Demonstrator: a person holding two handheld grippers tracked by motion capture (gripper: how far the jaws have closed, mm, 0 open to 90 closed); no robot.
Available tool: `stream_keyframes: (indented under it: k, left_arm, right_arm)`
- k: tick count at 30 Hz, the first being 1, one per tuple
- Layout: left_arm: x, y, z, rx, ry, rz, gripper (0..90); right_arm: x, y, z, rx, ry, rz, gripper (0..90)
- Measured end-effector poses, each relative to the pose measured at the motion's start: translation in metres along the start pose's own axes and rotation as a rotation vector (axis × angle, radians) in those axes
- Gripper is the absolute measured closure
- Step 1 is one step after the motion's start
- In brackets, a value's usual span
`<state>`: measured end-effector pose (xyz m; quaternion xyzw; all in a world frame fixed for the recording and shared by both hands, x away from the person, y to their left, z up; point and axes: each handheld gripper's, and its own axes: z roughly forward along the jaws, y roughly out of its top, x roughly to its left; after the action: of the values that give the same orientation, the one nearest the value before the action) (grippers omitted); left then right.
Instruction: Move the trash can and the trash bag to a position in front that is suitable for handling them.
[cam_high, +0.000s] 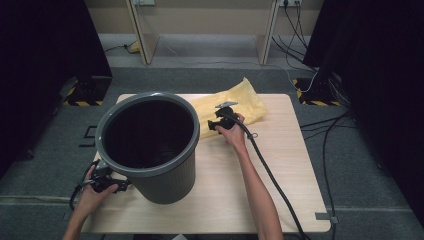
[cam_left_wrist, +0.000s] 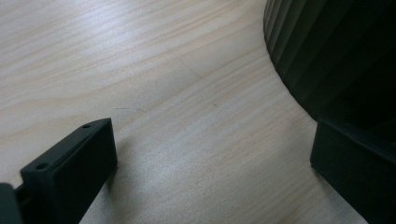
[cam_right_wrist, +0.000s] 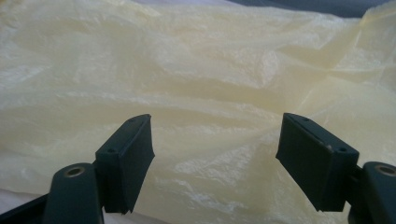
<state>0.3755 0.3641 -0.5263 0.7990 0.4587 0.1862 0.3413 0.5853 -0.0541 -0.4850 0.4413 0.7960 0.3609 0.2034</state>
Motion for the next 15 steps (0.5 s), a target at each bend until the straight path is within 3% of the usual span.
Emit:
stream_keyframes:
  k: [3, 4, 8, 10, 15]
  left_arm:
    - [0.0, 0.0, 0.0, 0.0, 0.0, 0.0, 0.0]
    - [0.0, 0.0, 0.0, 0.0, 0.0, 0.0, 0.0]
    - [0.0, 0.0, 0.0, -0.001, 0.0, -0.001, 0.0]
    - [0.0, 0.0, 0.0, -0.001, 0.0, -0.001, 0.0]
    - [0.0, 0.0, 0.0, 0.0, 0.0, -0.001, 0.0]
  right_arm:
    - [-0.003, -0.002, 0.005, 0.031, -0.011, -0.015, 33.5]
    - [-0.007, -0.006, 0.009, 0.059, -0.006, -0.014, 42.0]
    - [-0.013, -0.016, 0.011, 0.109, 0.0, -0.035, 58.3]
    - [-0.016, -0.02, 0.01, 0.095, 0.032, -0.007, 67.7]
    - [-0.018, -0.03, -0.002, 0.094, 0.058, -0.009, 77.5]
